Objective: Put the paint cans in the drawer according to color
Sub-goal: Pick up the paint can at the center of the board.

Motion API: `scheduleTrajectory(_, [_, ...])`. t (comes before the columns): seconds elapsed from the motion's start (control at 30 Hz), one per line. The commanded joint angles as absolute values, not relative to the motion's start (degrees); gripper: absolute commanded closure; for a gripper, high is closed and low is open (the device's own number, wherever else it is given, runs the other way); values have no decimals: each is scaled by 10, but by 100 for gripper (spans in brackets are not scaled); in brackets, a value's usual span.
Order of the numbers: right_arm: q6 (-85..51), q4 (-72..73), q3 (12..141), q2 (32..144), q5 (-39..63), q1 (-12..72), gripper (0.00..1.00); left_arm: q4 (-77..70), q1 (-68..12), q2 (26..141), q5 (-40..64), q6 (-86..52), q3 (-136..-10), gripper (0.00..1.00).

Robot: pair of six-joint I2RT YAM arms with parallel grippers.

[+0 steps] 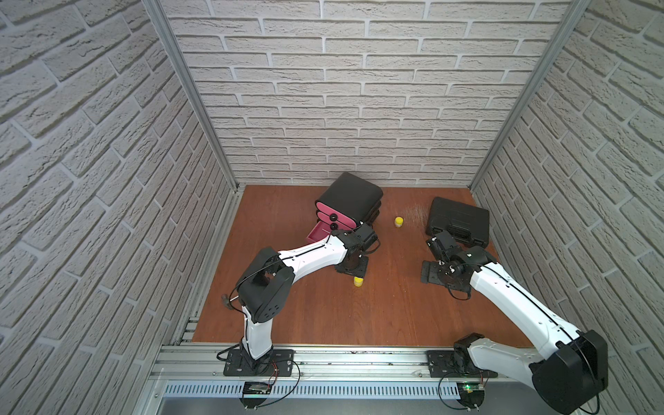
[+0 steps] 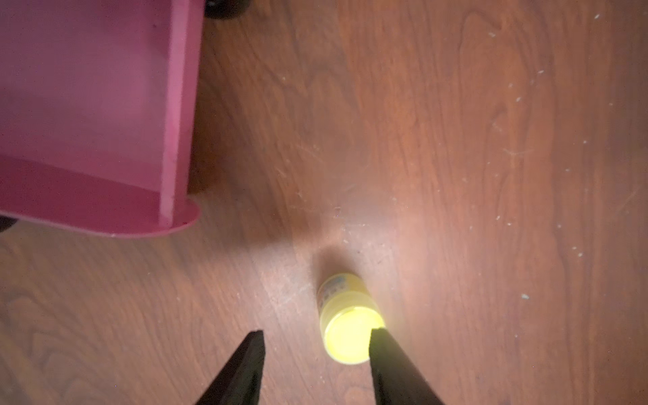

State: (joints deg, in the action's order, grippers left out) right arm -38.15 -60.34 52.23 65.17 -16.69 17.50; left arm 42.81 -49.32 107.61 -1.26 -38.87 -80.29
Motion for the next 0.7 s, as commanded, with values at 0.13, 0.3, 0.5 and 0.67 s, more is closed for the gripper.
scheduleTrajectory(0.13, [-365, -594, 502, 630, -160, 159, 1, 429, -509, 1101, 9, -417, -814, 48])
scheduleTrajectory(0.3, [-357, -593, 500, 633, -156, 156, 1, 427, -516, 1111, 17, -424, -814, 45])
scheduleTrajectory(0.5, [-351, -586, 497, 624, -146, 152, 1, 426, -518, 1126, 23, -434, -814, 45])
scheduleTrajectory(0.67, [-346, -585, 497, 620, -136, 151, 2, 427, -522, 1130, 15, -437, -811, 53])
